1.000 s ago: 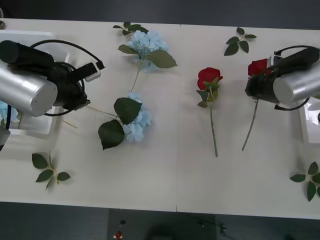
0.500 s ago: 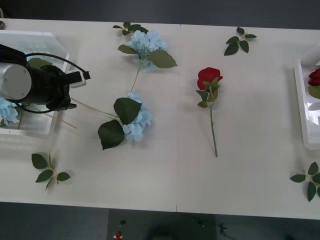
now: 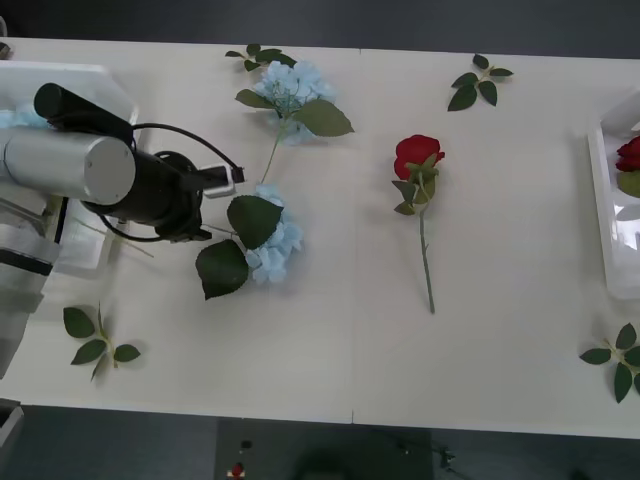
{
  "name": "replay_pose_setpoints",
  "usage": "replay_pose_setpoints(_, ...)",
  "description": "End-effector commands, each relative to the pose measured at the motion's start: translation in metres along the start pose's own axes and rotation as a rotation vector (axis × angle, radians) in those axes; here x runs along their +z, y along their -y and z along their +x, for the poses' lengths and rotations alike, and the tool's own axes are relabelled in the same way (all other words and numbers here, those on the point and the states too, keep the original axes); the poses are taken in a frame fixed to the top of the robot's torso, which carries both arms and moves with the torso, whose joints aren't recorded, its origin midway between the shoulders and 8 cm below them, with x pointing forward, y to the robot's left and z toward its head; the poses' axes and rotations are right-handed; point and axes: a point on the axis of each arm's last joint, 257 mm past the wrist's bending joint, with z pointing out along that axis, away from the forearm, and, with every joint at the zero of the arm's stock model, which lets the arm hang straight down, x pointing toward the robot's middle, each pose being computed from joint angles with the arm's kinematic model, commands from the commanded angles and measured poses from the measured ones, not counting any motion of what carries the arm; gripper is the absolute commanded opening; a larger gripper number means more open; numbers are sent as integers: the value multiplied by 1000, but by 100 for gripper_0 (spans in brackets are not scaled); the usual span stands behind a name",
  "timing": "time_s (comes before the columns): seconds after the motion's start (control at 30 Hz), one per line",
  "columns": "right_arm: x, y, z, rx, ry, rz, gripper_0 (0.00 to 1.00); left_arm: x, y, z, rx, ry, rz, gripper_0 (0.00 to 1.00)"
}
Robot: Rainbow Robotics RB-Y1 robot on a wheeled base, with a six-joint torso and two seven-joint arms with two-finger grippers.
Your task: Put the red flowers into the right box and the blue flowers into the left box
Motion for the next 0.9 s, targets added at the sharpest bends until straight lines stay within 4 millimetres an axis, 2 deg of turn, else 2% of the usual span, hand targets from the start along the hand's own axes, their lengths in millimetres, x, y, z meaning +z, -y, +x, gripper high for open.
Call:
replay_pose_setpoints(0.03,2,-10,-13,-36,39,-7,0,-4,-6,-11,45,-10,-10,100)
replay_pose_setpoints(0.23,4,-14,-14,-22,59,-13,2,-2,-6,4,70,-77,-14,100)
replay_pose_setpoints(0.3,4,-15,-16,-21,69,-15,25,-4,-10,11,68,-97,-27,100)
replay_pose_setpoints(0.37,4,-16,-19,-18,78,-17,66,-8,-20,21,62,-124,-56,100)
replay_pose_setpoints(0.4,4,-16,-18,-19,79,-17,78,-9,-23,24,62,-131,-63,100)
replay_pose_setpoints(0.43,4,-16,-19,-20,80,-18,99,-10,-26,27,63,-142,-75,100)
replay_pose_setpoints(0.6,5,-17,-18,-24,78,-20,100,-13,-36,36,75,-175,-109,100)
replay_pose_setpoints(0.73,4,-19,-19,-11,80,-27,100,-11,-33,38,75,-176,-106,100)
replay_pose_setpoints(0.8,4,-29,-11,48,46,-65,100,-8,-29,35,83,-172,-98,100)
replay_pose_setpoints(0.9,-1,-56,4,124,-21,-136,100,-3,-23,29,104,-168,-88,100)
